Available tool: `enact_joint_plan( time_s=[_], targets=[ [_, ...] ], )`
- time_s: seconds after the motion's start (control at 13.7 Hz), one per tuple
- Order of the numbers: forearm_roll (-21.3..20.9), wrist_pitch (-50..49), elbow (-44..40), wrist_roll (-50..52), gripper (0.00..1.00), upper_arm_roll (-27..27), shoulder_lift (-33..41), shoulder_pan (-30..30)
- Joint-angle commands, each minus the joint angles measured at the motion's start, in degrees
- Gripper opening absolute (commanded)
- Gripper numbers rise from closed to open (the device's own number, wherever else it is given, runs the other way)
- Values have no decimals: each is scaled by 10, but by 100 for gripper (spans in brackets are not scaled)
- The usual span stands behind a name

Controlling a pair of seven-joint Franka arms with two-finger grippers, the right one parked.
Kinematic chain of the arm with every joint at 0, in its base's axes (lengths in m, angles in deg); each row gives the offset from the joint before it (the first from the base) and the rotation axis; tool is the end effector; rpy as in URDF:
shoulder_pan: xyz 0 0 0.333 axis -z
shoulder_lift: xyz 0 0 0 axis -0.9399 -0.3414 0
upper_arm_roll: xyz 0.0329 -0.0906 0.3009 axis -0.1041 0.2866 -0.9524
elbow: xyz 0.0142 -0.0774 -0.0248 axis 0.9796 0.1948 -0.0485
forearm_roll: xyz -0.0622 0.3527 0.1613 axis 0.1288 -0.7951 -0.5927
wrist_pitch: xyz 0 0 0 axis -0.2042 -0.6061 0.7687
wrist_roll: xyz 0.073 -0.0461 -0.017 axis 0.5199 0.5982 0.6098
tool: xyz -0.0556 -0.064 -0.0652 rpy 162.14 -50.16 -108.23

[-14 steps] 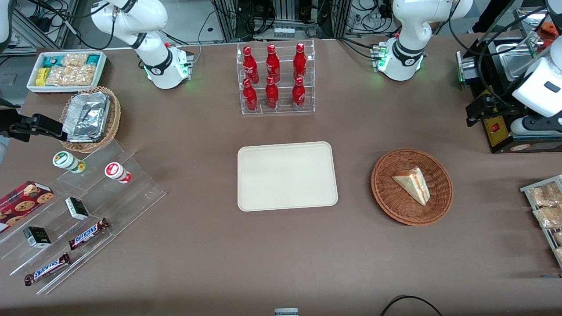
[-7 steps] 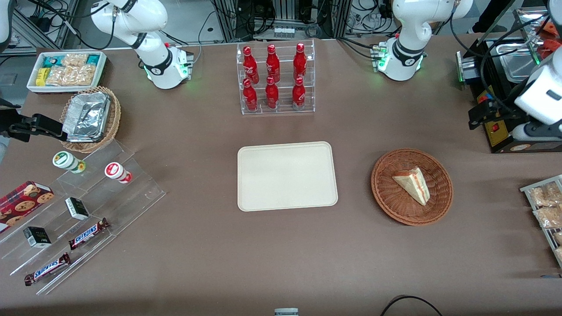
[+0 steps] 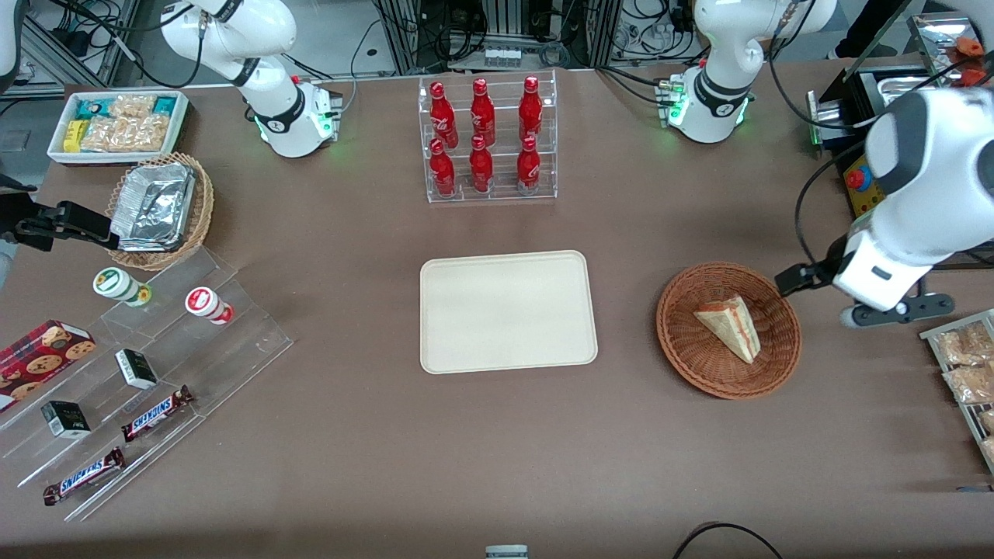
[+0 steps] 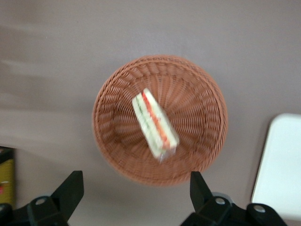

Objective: Place sandwich from basket to tray
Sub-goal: 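Move the left gripper over the wicker basket toward the sandwich, then lower the open left gripper around the wrapped sandwich and close it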

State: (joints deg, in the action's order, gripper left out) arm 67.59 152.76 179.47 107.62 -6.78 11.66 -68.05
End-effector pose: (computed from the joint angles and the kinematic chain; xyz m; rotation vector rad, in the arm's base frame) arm 0.5835 -0.0420 0.4460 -3.0968 -0.3500 0.0281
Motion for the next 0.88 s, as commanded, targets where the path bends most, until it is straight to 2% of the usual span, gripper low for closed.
enact_joint_plan(
  time_s=[0.0, 0.15, 0.29, 0.8],
  targets=[
    [9, 105, 92, 101, 100, 3, 21, 5],
    [8, 175, 135, 194, 100, 12, 21, 7],
    [7, 230, 171, 240, 100, 23, 16, 7],
    [4, 273, 197, 244, 100, 25, -30, 14]
  ],
)
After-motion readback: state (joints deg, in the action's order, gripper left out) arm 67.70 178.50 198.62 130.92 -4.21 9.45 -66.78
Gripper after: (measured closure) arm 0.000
